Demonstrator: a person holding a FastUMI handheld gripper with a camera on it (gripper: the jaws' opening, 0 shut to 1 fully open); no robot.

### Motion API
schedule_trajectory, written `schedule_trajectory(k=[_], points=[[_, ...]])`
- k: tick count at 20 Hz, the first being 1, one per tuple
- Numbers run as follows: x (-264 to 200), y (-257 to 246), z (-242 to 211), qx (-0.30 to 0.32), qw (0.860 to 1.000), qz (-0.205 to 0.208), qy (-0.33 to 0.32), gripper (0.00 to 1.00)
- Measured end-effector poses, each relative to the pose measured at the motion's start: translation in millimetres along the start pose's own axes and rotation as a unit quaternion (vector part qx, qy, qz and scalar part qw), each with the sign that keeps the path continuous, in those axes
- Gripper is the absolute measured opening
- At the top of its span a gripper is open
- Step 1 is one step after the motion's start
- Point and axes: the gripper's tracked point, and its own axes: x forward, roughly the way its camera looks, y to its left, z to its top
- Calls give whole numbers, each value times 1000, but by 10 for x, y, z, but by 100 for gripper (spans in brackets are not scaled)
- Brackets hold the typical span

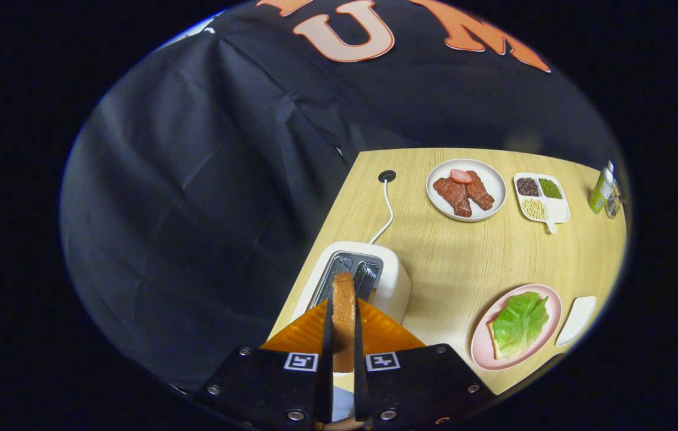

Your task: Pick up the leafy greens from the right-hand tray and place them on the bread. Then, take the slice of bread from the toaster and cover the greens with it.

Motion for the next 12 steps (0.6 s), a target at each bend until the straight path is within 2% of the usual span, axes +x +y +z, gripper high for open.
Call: schedule_trajectory(k=[5,12], points=[[-375,-182,-75,-8,999,25,-26,15],[-576,-906,-308,5,999,10,-35,15]])
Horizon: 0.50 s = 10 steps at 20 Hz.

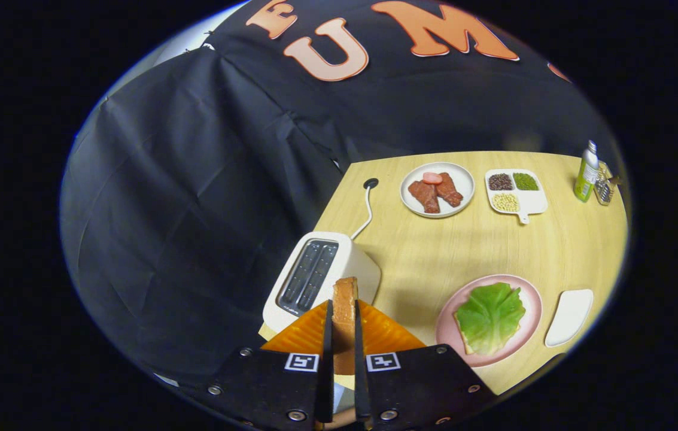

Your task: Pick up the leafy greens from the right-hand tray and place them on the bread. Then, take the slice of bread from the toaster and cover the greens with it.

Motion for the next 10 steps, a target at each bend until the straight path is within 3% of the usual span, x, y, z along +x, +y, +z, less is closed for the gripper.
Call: schedule_trajectory(k=[10], points=[[-94,-982,-201,35,999,-25,-3,15]])
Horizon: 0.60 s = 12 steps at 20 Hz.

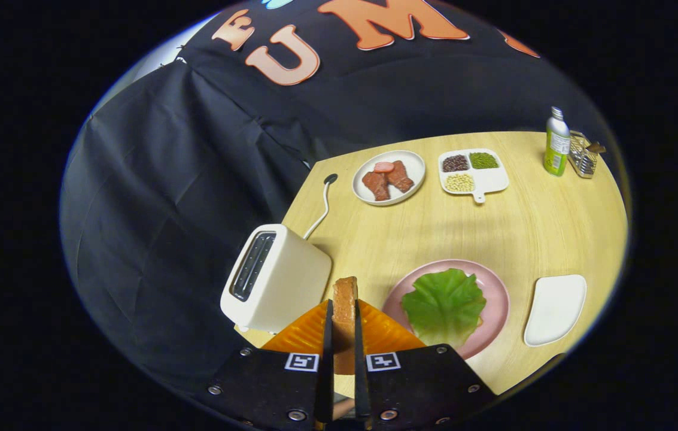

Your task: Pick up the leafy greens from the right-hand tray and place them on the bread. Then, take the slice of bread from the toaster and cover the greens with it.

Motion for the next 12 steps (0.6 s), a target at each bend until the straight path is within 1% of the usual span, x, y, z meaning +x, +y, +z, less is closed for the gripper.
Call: schedule_trajectory(k=[2,6,12], points=[[24,-168,-47,7,1000,-2,5,15],[56,-375,-113,15,1000,12,12,15],[294,-668,-251,24,999,15,40,15]])
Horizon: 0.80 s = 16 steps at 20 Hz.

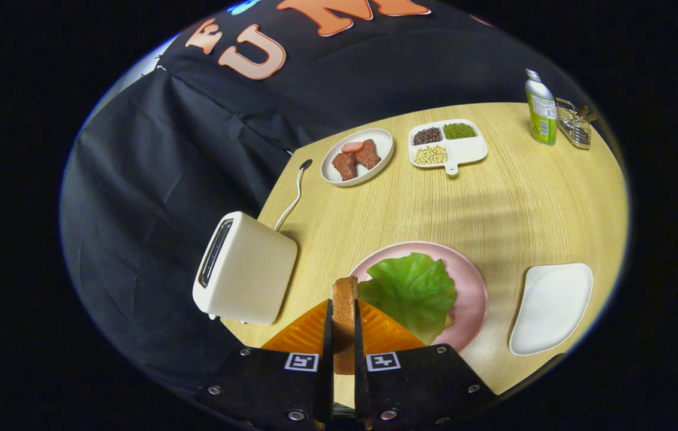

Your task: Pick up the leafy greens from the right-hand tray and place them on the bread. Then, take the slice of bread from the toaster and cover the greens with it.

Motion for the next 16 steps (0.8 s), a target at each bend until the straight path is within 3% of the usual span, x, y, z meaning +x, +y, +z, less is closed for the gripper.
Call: schedule_trajectory(k=[4,12,16], points=[[141,-204,-25,-1,1000,-9,9,15],[240,-663,12,-22,997,-69,4,15],[255,-787,41,-49,994,-96,-8,28]])
